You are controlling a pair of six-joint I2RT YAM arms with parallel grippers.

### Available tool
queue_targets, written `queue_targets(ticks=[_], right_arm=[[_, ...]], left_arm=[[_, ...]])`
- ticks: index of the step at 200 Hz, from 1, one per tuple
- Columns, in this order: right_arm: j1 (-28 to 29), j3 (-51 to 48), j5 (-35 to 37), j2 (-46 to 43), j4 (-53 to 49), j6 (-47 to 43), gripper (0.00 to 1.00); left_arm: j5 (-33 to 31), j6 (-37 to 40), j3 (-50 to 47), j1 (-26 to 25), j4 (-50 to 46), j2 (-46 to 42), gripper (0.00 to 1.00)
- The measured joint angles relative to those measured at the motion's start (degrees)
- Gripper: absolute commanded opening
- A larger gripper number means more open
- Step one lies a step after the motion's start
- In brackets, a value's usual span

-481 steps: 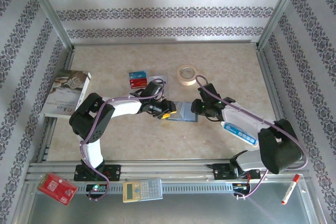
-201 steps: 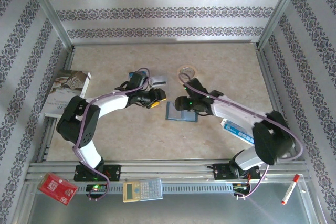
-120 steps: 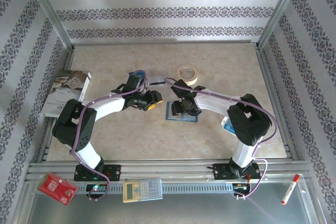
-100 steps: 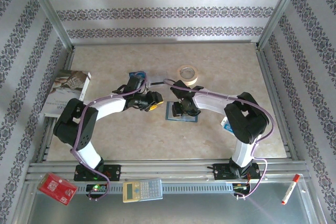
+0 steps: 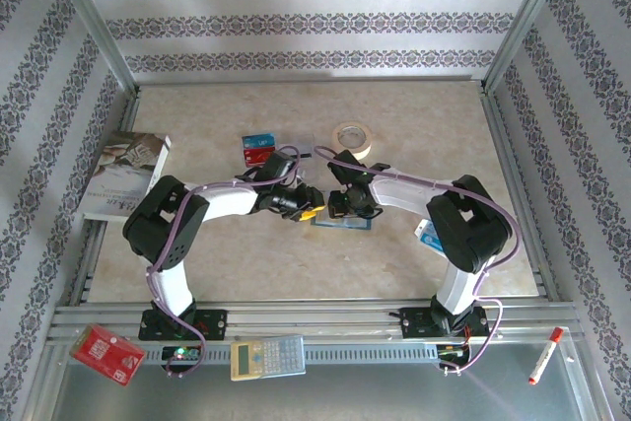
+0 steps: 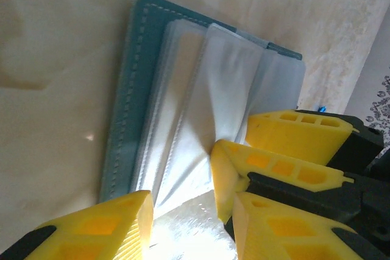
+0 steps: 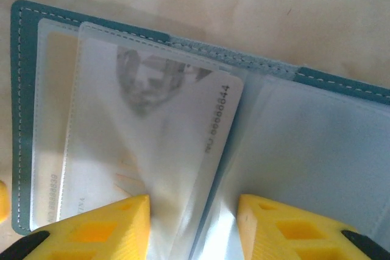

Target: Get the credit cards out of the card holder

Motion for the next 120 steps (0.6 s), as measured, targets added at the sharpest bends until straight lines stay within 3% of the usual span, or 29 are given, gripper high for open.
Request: queue_targets(ticks=[120], right_arm=[[-3.9, -4.7, -7.3, -2.3, 6.1, 0.5, 0.39]], left_arm=[[-1.8, 2.5, 3.5, -1.4, -5.6, 3.2, 0.3]])
